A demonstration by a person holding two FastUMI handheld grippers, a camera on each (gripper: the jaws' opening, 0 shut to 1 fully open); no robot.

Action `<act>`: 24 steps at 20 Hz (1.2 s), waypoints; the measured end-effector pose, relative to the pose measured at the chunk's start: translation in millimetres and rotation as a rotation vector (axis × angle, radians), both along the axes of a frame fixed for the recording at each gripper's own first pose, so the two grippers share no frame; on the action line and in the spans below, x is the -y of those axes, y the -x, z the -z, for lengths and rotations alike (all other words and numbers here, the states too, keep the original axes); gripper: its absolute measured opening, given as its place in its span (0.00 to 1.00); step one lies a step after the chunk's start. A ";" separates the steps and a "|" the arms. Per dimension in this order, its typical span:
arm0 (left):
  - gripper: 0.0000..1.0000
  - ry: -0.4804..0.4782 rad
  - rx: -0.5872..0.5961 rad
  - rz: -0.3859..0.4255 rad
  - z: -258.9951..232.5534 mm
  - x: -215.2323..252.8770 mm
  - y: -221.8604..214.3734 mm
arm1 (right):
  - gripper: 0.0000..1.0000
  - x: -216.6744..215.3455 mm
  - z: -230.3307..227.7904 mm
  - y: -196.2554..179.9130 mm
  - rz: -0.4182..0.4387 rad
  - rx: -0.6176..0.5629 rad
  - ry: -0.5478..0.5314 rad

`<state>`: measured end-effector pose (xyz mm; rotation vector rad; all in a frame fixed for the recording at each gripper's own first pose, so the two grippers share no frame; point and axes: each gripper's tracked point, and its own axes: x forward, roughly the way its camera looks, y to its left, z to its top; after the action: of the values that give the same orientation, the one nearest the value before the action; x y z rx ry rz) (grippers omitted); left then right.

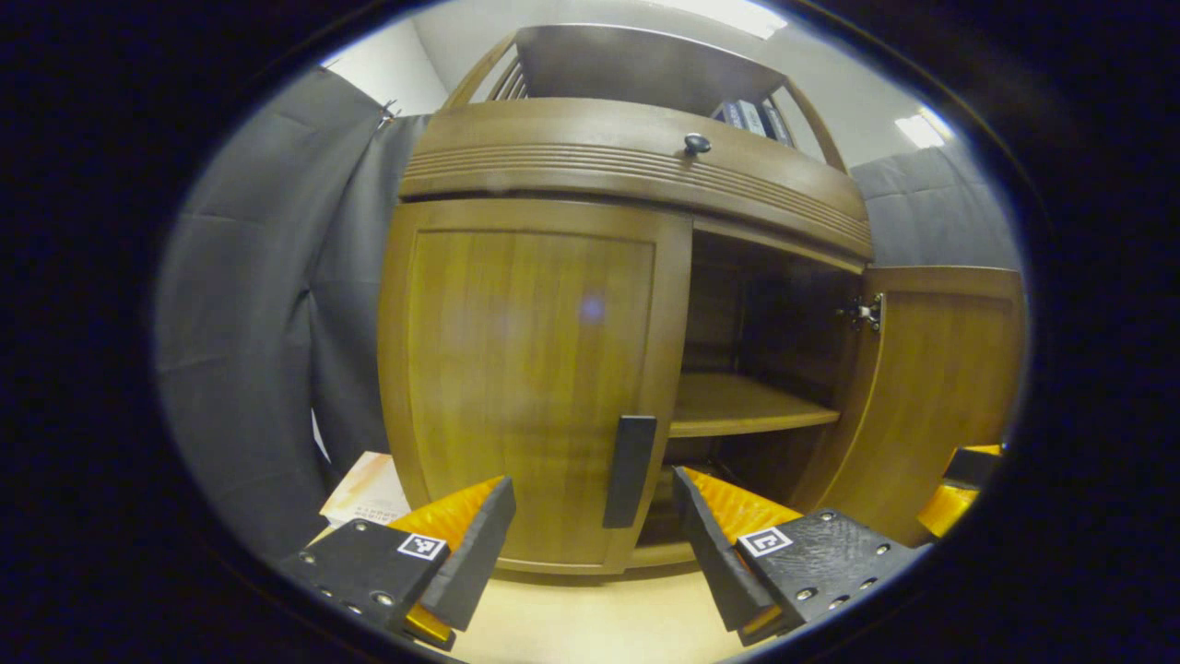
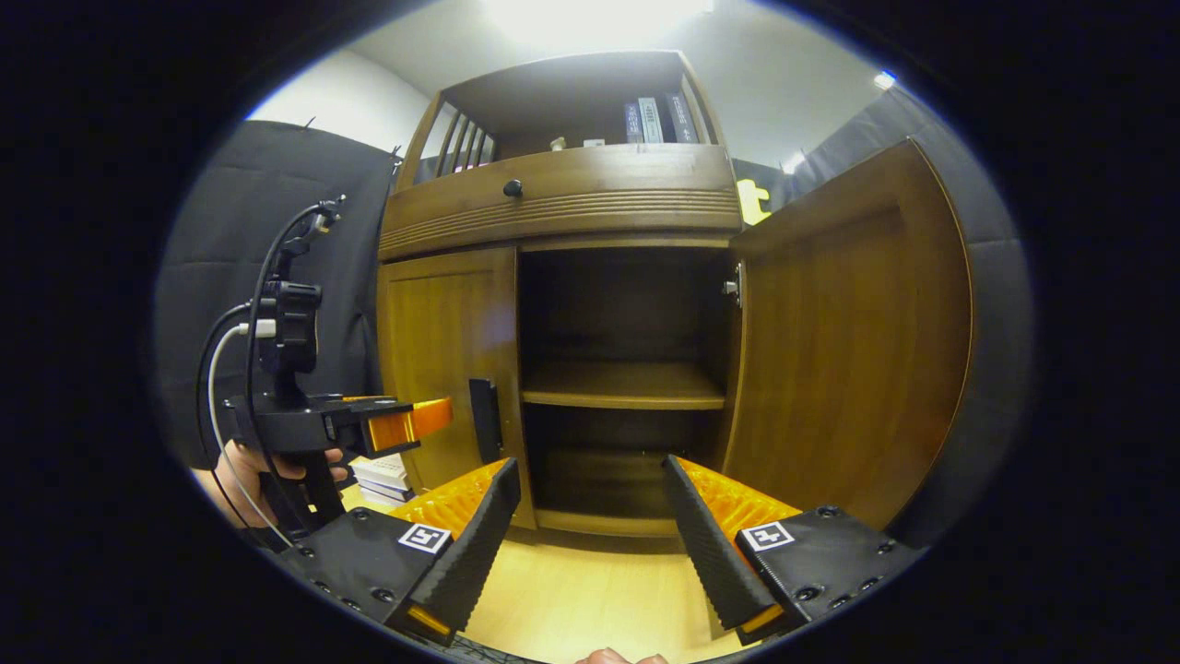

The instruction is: Open the right door of the double-door shoe cabinet with the right hand, and open the left door with the left hand.

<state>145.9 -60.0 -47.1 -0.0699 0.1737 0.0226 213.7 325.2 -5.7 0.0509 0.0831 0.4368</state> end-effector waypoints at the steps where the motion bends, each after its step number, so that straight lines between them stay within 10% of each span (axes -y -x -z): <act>1: 1.00 -0.006 -0.005 0.005 3.4 2.3 -4.0 | 0.94 2.2 0.1 -4.4 0.008 0.004 0.002; 16: 1.00 -0.010 -0.029 -0.038 40.5 19.5 -88.2 | 0.94 9.7 3.3 -42.5 0.034 0.041 0.023; 19: 0.59 -0.002 -0.030 -0.049 41.2 18.3 -97.1 | 0.94 8.5 3.4 -46.0 0.028 0.049 0.023; 24: 0.53 -0.034 0.007 -0.028 31.9 25.8 -101.2 | 0.99 11.8 4.8 -56.9 0.040 0.051 0.017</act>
<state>247.0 -85.8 -79.0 -0.0388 0.1656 0.0528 270.6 313.3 -10.5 0.0246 0.0352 0.3973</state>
